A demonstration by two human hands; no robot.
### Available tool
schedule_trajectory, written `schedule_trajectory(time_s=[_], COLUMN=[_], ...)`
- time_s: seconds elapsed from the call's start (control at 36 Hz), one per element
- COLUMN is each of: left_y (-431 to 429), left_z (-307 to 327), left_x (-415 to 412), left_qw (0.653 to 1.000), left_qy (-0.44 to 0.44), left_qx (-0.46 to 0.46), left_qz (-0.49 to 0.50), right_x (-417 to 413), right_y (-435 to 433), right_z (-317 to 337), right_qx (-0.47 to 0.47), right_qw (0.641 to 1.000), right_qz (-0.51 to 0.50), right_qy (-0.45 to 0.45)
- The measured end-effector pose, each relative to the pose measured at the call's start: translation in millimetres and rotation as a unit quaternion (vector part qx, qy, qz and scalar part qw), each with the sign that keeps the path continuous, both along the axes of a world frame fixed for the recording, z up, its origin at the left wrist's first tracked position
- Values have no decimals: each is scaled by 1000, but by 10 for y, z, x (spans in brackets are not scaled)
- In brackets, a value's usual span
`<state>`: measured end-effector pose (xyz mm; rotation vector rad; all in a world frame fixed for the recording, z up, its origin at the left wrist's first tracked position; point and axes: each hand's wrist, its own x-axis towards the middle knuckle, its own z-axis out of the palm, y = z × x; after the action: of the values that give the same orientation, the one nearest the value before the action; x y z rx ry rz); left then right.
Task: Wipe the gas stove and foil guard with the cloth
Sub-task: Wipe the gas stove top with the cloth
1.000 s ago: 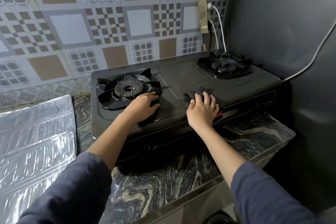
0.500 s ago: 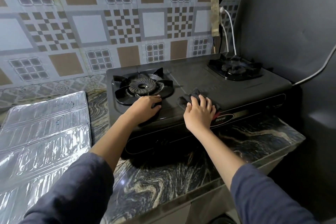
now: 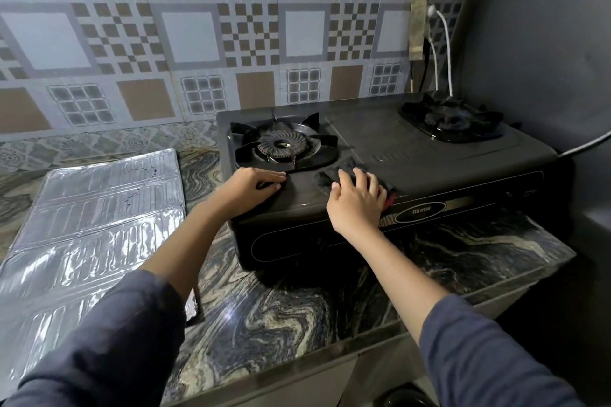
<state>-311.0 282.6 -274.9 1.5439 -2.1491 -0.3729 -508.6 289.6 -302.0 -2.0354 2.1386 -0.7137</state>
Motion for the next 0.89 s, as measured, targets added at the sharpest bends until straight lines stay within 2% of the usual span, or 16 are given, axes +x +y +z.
schedule_trajectory(time_s=[0.19,0.44,0.56,0.69,0.89], left_y=[96,187,224,252,370], left_z=[-30,-74,-141,-255,-375], left_x=[130,340,407,396,313], left_qw=[999,995,993,990,969], left_qy=[23,60,59,81,187], left_qx=[-18,-33,-24,-23,-17], left_qz=[19,78,96,118,162], right_x=[210,6,8,113,230], right_y=[112,11,-12,43,77], right_z=[81,218,139,-13,-100], right_qx=[10,-31,-68,-90,-92], right_qw=[999,984,981,988,990], right_qz=[25,101,147,117,108], right_qy=[24,141,105,52,19])
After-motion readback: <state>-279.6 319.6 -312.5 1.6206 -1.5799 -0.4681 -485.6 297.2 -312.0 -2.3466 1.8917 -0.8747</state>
